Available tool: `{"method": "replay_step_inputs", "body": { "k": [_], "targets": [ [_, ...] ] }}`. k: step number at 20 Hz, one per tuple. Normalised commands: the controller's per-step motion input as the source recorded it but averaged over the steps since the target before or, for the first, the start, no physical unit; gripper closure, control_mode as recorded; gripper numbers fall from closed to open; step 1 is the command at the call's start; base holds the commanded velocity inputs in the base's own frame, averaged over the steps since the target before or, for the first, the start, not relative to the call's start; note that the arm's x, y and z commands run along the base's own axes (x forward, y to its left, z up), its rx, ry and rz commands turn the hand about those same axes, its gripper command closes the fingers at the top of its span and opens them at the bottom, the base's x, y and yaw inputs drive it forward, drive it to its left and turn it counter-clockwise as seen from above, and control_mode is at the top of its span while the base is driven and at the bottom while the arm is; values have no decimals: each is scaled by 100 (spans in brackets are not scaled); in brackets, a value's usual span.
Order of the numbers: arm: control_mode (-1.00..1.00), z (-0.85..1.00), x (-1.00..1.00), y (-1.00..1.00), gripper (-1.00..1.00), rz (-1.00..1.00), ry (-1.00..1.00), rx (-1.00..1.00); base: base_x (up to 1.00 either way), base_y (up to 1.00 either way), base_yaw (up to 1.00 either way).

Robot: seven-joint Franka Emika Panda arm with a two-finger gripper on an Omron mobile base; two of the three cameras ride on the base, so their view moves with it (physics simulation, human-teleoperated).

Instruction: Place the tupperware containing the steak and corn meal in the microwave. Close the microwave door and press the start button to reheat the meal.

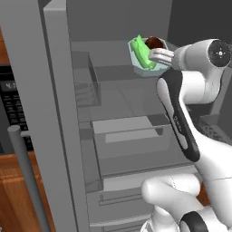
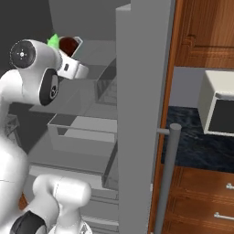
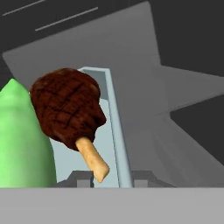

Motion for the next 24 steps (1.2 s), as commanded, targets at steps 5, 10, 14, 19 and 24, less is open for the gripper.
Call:
{"method": "replay_step_inputs", "body": {
  "k": [5, 10, 14, 19, 24],
  "targets": [
    [-100, -1, -100, 0, 100, 0, 18, 0, 0, 0, 0],
    [-100, -53, -100, 0, 100, 0, 15, 0, 0, 0, 0],
    [-100, -78, -92, 0, 100, 0, 0, 4, 0, 0, 0],
    [-100, -29, -8, -3, 100, 0, -5, 1, 0, 0, 0],
    [-100, 0, 0, 0, 100, 0, 0, 0, 0, 0, 0]
  ]
}}
